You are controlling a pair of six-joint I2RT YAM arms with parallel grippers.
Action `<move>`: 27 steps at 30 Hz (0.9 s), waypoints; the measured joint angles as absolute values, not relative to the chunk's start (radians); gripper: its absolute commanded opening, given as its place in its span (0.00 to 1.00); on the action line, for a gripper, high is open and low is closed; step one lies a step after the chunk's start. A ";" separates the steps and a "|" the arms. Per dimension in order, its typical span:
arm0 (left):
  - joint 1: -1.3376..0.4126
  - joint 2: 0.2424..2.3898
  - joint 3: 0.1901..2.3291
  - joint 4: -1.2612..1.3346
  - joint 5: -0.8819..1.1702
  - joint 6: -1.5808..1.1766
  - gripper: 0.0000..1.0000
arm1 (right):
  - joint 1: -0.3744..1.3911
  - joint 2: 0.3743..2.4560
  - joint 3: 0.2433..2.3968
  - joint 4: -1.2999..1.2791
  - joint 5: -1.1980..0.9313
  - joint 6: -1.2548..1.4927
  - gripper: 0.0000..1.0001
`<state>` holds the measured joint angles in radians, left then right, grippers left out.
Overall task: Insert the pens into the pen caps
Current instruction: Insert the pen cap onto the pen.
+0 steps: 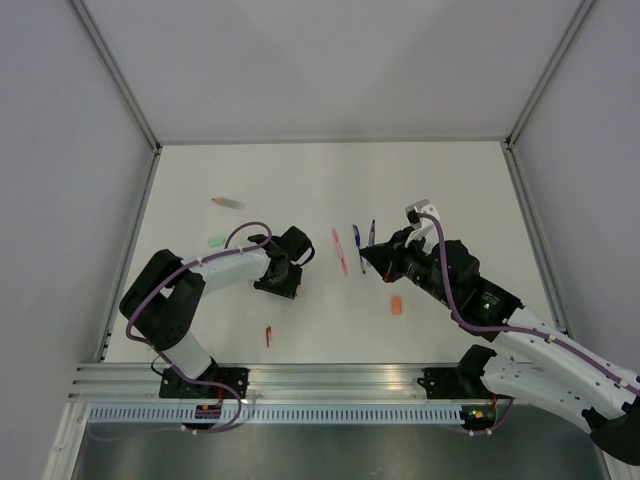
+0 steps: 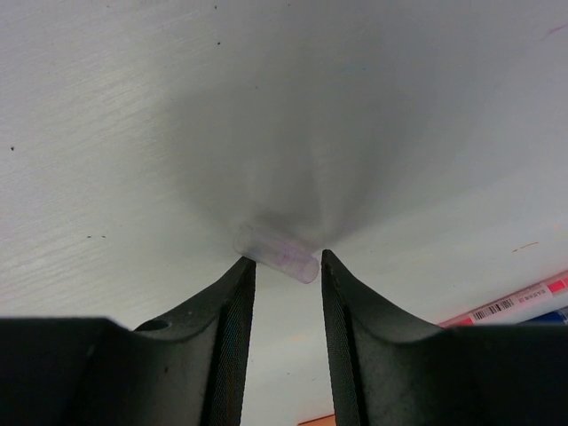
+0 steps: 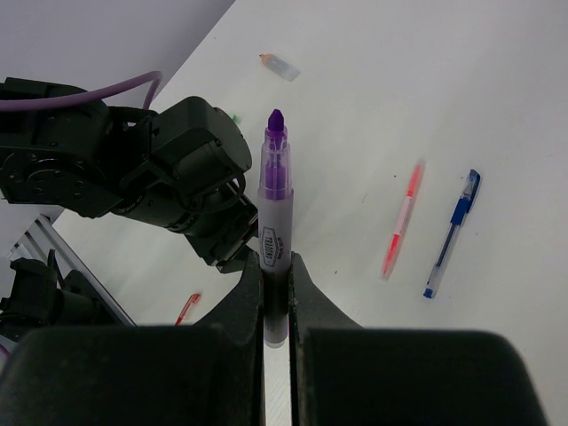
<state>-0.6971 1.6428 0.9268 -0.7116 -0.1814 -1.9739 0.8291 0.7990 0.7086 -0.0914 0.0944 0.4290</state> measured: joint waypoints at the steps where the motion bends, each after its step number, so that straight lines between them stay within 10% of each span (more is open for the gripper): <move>1: -0.697 1.643 0.927 -0.712 -0.181 -1.974 0.43 | 0.829 0.799 0.709 -0.091 0.095 0.429 0.00; 18: -0.690 1.644 0.930 -0.717 -0.198 -1.977 0.39 | 0.829 0.791 0.709 -0.092 0.094 0.426 0.00; 27: -0.688 1.644 0.922 -0.703 -0.216 -1.979 0.03 | 0.829 0.772 0.709 -0.093 0.094 0.422 0.00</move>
<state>-0.6884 1.6440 0.9218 -0.7029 -0.2161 -1.9789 0.8291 0.7715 0.7086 -0.0925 0.0940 0.4217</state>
